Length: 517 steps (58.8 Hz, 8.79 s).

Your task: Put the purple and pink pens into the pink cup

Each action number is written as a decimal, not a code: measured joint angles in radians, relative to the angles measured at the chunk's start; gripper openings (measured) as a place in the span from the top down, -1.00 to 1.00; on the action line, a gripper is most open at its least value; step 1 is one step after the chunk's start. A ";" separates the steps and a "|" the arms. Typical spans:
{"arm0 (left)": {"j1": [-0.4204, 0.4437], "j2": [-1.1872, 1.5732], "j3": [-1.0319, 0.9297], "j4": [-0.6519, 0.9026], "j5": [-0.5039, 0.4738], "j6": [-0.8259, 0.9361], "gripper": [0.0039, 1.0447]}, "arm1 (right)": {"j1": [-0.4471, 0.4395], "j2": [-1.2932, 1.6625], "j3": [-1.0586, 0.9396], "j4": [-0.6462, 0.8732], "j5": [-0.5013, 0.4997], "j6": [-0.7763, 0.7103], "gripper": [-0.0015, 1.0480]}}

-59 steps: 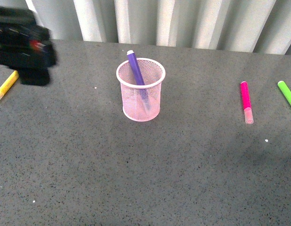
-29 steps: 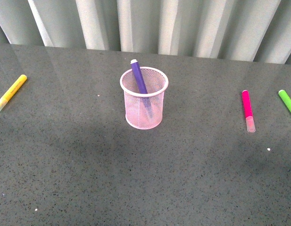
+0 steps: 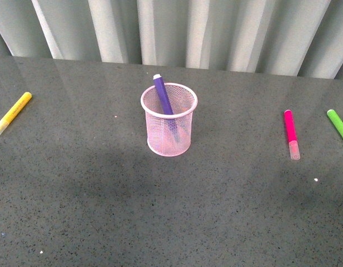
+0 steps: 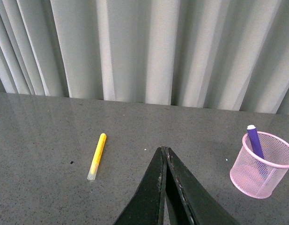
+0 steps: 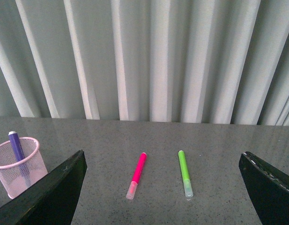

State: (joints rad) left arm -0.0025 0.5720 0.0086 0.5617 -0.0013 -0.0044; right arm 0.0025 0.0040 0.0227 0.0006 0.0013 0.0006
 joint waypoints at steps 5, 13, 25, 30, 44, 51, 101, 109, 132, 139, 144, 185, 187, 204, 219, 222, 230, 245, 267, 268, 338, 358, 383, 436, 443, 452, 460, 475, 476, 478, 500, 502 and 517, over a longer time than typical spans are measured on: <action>0.000 -0.062 0.000 -0.058 0.000 0.000 0.94 | 0.000 0.000 0.000 0.000 0.000 0.000 -0.87; 0.000 -0.141 0.000 -0.130 0.000 0.000 0.94 | 0.000 0.000 0.000 0.000 0.000 0.000 -0.87; 0.000 -0.246 0.000 -0.232 0.000 0.000 0.94 | 0.000 0.000 0.000 0.000 0.000 0.000 -0.87; 0.000 -0.280 0.000 -0.266 0.000 0.000 0.94 | 0.000 0.000 0.000 0.000 0.000 0.000 -0.87; 0.000 -0.351 0.000 -0.337 0.000 0.000 0.94 | 0.000 0.000 0.000 0.000 0.000 0.000 -0.87; 0.000 -0.379 0.000 -0.365 0.000 0.000 0.94 | 0.000 0.000 0.000 0.000 0.000 0.000 -0.87; 0.000 -0.569 0.000 -0.561 0.001 0.000 -0.61 | -0.077 0.434 0.085 0.151 0.333 0.060 -0.87; 0.000 -0.569 0.000 -0.561 0.001 0.000 -0.88 | -0.147 0.839 0.234 0.287 0.209 0.063 -0.87; 0.000 -0.569 0.000 -0.561 0.000 0.000 -0.88 | -0.035 1.556 0.713 0.119 0.064 0.106 -0.87; 0.000 -0.569 0.000 -0.561 0.001 0.000 -0.88 | -0.007 1.661 0.818 0.076 0.063 0.139 -0.87; 0.000 -0.569 0.000 -0.561 0.001 0.000 -0.88 | 0.011 1.725 0.874 0.068 0.074 0.162 -0.87; 0.000 -0.569 0.000 -0.561 0.001 0.000 -0.88 | 0.095 2.080 1.120 0.040 0.088 0.341 -0.87; 0.000 -0.569 0.000 -0.561 0.001 0.000 -0.88 | 0.091 2.087 1.125 0.040 0.087 0.341 -0.87; 0.000 -0.569 0.000 -0.561 0.001 0.000 -0.88 | 0.058 2.130 1.165 0.040 0.082 0.336 -0.87; 0.000 -0.569 0.000 -0.561 0.001 0.000 -0.88 | 0.048 2.178 1.218 0.025 0.064 0.322 -0.87; 0.000 -0.569 0.000 -0.561 0.001 0.000 -0.88 | 0.048 2.189 1.228 0.021 0.060 0.320 -0.87; 0.000 -0.569 0.000 -0.561 0.001 0.000 -0.88 | 0.048 2.211 1.246 0.014 0.057 0.318 -0.87; 0.000 -0.569 0.000 -0.561 0.001 0.000 -0.88 | 0.050 2.273 1.309 -0.031 0.066 0.303 -0.87; 0.000 -0.569 0.000 -0.561 0.001 0.000 -0.88 | 0.077 2.302 1.371 -0.113 0.081 0.277 -0.77; 0.000 -0.569 0.000 -0.561 0.001 0.000 -0.88 | 0.077 2.303 1.371 -0.114 0.083 0.277 -0.73; 0.000 -0.569 0.000 -0.561 0.001 0.000 -0.88 | 0.155 2.109 1.038 0.455 0.177 0.003 0.78; 0.000 -0.569 0.000 -0.561 0.001 0.000 -0.88 | 0.362 2.069 0.971 0.965 0.000 -0.257 0.78; 0.000 -0.569 0.000 -0.561 0.001 0.000 -0.88 | 0.523 2.144 0.995 1.131 -0.060 -0.281 0.78; 0.000 -0.569 0.000 -0.561 0.001 0.000 -0.88 | 0.550 2.285 1.054 1.224 -0.082 -0.175 0.78; 0.000 -0.569 0.000 -0.561 0.001 0.000 -0.88 | 0.547 2.298 1.034 1.236 -0.066 -0.157 0.78; 0.000 -0.569 0.000 -0.561 0.001 0.000 -0.88 | 0.546 2.298 1.020 1.221 -0.042 -0.150 0.69; 0.000 -0.569 0.000 -0.561 0.001 0.000 -0.88 | 0.541 2.293 0.997 1.211 -0.013 -0.127 0.24; 0.000 -0.569 0.000 -0.561 0.001 0.000 -0.88 | 0.509 2.160 0.953 1.103 0.143 -0.028 -0.57; 0.000 -0.569 0.000 -0.561 0.001 0.000 -0.88 | 0.506 2.149 0.949 1.093 0.148 -0.024 -0.61; 0.000 -0.569 0.000 -0.561 0.001 0.000 -0.88 | 0.494 2.104 0.936 1.038 0.175 0.003 -0.74; 0.000 -0.569 0.000 -0.561 -0.001 0.000 -0.88 | 0.378 1.580 0.647 0.473 0.380 0.237 -0.87; 0.000 -0.569 0.000 -0.561 -0.001 0.000 -0.88 | 0.374 1.562 0.638 0.470 0.383 0.242 -0.87; 0.000 -0.569 0.000 -0.561 0.000 0.000 -0.88 | 0.368 1.570 0.602 0.600 0.361 0.216 -0.77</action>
State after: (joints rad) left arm -0.0021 0.0032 0.0090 0.0006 -0.0017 -0.0040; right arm 0.3706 1.5738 0.6243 0.6006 0.3626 0.2161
